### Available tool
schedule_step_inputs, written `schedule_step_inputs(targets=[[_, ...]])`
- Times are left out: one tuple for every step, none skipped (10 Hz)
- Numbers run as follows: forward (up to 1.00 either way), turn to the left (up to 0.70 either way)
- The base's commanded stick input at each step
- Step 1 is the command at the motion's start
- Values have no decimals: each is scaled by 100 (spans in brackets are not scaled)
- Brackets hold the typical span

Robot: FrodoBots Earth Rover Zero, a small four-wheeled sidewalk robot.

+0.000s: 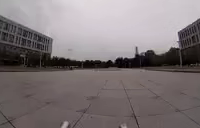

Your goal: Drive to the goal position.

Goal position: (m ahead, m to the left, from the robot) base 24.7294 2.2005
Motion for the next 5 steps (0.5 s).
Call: schedule_step_inputs(targets=[[5, 0], [5, 0], [5, 0], [5, 0], [5, 0]])
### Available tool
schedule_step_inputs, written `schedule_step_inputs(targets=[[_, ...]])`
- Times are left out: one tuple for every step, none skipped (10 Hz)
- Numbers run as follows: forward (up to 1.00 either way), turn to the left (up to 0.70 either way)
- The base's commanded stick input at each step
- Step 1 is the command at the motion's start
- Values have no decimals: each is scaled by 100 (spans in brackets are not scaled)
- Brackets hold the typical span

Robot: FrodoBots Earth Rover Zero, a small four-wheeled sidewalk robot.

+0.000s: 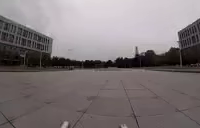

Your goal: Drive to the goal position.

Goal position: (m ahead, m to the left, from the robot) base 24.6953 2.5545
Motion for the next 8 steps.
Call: schedule_step_inputs(targets=[[5, 0], [5, 0], [5, 0], [5, 0], [5, 0], [5, 0], [5, 0], [5, 0]])
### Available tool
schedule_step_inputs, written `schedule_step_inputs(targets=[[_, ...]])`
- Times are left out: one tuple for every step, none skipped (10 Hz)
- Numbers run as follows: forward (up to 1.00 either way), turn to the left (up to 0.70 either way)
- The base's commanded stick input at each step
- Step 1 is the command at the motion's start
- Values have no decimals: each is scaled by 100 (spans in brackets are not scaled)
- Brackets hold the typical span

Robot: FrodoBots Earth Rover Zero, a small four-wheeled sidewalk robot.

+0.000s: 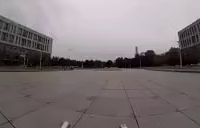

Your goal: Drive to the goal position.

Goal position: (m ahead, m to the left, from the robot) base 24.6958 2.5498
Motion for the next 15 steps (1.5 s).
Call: schedule_step_inputs(targets=[[5, 0], [5, 0], [5, 0], [5, 0], [5, 0], [5, 0], [5, 0], [5, 0], [5, 0], [5, 0], [5, 0], [5, 0], [5, 0], [5, 0], [5, 0]])
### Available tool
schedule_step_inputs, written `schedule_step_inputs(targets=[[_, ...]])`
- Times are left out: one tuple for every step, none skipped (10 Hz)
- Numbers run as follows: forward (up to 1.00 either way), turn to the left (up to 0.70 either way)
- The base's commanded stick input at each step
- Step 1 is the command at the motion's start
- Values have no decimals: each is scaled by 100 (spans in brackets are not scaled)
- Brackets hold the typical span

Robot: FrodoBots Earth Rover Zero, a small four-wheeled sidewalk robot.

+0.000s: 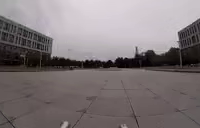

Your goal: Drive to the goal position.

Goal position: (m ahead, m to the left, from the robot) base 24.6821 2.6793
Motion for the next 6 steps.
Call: schedule_step_inputs(targets=[[5, 0], [5, 0], [4, 0], [5, 0], [5, 0], [5, 0]])
